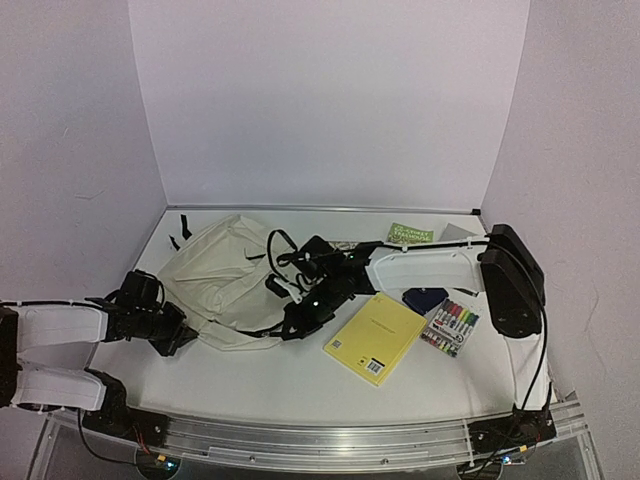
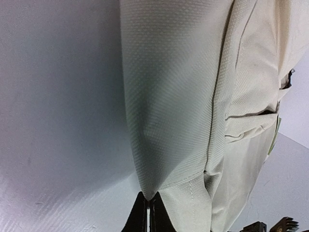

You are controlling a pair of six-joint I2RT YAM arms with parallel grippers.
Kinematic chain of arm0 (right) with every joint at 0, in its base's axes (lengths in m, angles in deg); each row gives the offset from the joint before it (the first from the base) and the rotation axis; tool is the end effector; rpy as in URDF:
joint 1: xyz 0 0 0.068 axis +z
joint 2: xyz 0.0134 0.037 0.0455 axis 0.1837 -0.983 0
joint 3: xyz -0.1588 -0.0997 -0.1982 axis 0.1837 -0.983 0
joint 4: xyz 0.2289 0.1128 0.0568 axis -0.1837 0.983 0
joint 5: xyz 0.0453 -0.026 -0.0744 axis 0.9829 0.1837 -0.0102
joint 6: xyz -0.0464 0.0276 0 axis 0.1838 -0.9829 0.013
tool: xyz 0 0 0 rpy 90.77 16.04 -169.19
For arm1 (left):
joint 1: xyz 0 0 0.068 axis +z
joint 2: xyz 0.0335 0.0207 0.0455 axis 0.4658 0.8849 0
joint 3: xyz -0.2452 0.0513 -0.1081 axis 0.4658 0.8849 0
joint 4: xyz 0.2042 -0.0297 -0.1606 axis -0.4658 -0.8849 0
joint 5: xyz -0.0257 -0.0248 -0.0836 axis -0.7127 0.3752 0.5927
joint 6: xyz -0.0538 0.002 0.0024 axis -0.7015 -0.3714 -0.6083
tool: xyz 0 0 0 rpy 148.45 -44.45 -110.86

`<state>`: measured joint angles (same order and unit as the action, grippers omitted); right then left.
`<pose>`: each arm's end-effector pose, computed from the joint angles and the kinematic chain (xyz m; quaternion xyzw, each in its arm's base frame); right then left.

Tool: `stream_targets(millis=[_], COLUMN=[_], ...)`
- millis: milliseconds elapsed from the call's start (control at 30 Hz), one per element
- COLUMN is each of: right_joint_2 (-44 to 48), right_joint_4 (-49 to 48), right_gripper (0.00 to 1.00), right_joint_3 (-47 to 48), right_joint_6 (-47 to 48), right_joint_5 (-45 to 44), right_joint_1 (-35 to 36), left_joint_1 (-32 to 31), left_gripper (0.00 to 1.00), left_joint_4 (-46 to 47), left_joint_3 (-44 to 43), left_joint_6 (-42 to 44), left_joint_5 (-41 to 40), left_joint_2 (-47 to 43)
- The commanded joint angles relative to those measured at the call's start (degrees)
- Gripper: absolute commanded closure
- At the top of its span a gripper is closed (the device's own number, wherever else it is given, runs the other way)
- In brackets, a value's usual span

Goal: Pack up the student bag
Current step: Unzip the student bag at the center of the board.

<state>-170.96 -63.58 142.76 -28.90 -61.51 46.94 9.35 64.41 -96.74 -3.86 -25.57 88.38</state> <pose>0.2354 0.4010 0.1839 -0.4226 0.8275 0.3538 0.1071 0.1728 -0.0674 0.1335 -0.3991 0.8536 -0.3111 0.1236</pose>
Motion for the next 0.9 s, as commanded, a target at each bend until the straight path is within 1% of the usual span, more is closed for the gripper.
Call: stream_targets(millis=[0,167,233,300,367,467,533,567,600,700,733,800,867], right_joint_2=[4.59,6.14,6.97,7.83,8.73,10.04,9.95,9.49,8.92,6.72,5.98,4.58,3.26], right_joint_4=[0.04,0.02,-0.07,-1.10,-2.19,-3.58,-4.00,-4.04,-4.03,-4.08,-4.09,-4.11,-4.06], right_gripper=[1.00,1.00,1.00,1.00,1.00,1.00,1.00,1.00,1.00,1.00,1.00,1.00,1.00], right_joint_3=[-3.79,-7.63,-8.77,-9.65,-9.82,-9.32,-7.81,-6.49,-5.26,-1.99,-0.99,0.67,1.87], right_joint_6=[2.42,4.05,4.37,3.41,2.50,2.17,1.04,0.22,-0.34,-1.14,-1.20,-1.45,-2.08], right_joint_5=[-1.31,-2.11,-1.45,1.02,3.21,5.01,6.62,7.42,7.84,7.60,7.38,7.29,7.51], right_joint_1=[-3.09,-6.68,-7.00,-6.88,-5.91,-2.46,-0.45,0.11,0.52,0.66,0.66,0.69,0.43], left_joint_1=[5.75,10.41,11.77,12.81,13.79,14.88,14.83,14.69,14.58,14.30,14.30,14.28,13.89], left_gripper=[1.00,1.00,1.00,1.00,1.00,1.00,0.98,0.92,0.83,0.44,0.33,0.24,0.20], left_joint_4=[-6.23,-11.75,-11.80,-11.57,-11.79,-14.25,-16.96,-18.53,-19.91,-24.10,-25.71,-28.30,-28.70], left_joint_3=[-3.54,-5.62,-6.42,-8.00,-10.88,-16.19,-20.64,-22.08,-23.17,-25.03,-25.64,-26.47,-25.66], left_joint_6=[4.08,8.08,9.59,11.69,14.80,20.05,24.45,26.45,28.33,34.16,36.06,39.42,40.93], left_joint_5=[-0.63,-0.13,1.15,2.32,3.28,4.10,4.11,4.18,4.06,4.50,4.94,7.90,11.93], left_joint_2=[-3.06,-4.80,-3.59,-0.87,2.26,6.68,7.01,5.59,3.47,-4.93,-7.57,-11.15,-12.83])
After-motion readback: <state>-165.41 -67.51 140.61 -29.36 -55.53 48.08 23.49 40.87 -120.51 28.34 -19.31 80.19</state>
